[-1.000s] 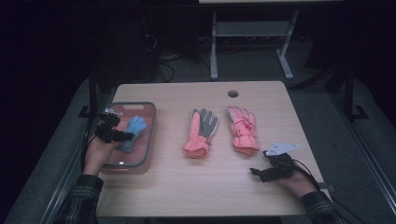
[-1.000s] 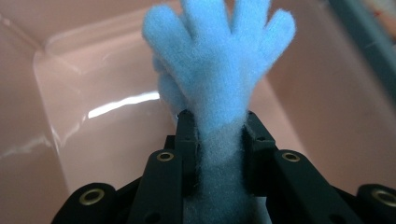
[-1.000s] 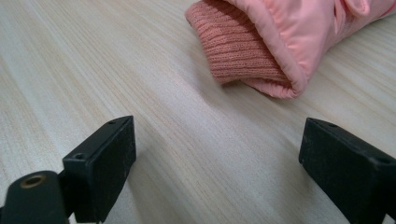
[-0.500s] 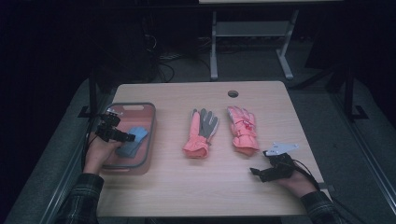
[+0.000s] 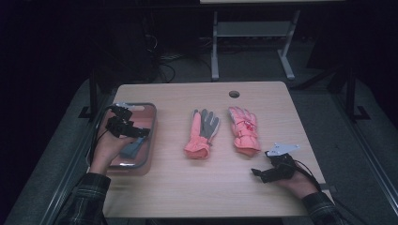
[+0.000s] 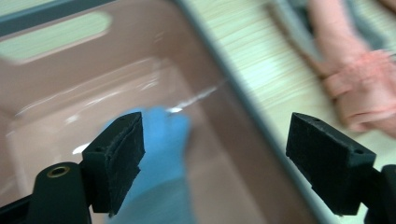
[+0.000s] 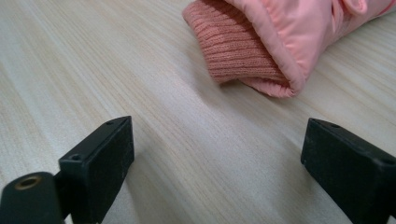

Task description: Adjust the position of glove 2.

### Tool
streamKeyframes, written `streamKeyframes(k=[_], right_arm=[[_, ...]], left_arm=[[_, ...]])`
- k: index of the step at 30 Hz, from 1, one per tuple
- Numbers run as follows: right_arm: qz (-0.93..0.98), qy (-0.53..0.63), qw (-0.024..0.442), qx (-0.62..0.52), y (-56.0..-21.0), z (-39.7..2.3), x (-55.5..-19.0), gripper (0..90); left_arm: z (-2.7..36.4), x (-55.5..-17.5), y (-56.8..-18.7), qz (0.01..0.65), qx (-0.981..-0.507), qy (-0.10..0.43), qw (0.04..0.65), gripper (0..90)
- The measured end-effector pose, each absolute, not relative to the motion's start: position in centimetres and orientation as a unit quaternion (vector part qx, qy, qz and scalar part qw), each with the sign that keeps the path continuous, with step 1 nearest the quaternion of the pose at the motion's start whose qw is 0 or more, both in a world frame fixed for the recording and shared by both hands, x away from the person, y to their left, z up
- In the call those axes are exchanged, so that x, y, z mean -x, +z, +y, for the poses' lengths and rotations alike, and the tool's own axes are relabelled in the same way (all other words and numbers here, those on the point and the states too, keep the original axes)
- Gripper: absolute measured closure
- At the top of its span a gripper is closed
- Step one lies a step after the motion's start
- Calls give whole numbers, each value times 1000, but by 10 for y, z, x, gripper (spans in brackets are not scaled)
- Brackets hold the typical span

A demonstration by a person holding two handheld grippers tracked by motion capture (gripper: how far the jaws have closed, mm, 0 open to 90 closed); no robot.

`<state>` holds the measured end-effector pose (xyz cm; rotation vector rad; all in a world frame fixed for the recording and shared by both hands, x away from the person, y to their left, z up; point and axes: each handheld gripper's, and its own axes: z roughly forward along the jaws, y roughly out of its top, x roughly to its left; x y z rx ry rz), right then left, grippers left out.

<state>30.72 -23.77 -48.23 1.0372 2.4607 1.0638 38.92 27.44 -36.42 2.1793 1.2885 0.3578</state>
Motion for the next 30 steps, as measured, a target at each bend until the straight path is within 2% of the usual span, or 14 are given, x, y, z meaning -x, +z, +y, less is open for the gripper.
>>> streamKeyframes(k=[8,16,21,23,25,28,30], right_arm=[[848,365,133,-359,-482,-237,-307,78],[848,365,133,-359,-482,-237,-307,78],[848,365,134,-359,-482,-237,-307,78],[848,365,133,-359,-482,-237,-307,78],[848,365,133,-359,-482,-237,-307,78],[848,365,134,-359,-482,-237,-307,78],[849,365,133,-359,-482,-237,-307,78]], left_arm=[[231,-375,-355,446,-825,123,323,185],[190,-367,-360,412,-841,107,332,187],[167,-369,-363,397,-847,100,339,222],[159,-371,-364,389,-850,100,341,264],[152,-373,-366,385,-849,93,351,348],[143,-377,-369,377,-849,87,360,523],[138,-381,-372,373,-850,83,362,678]])
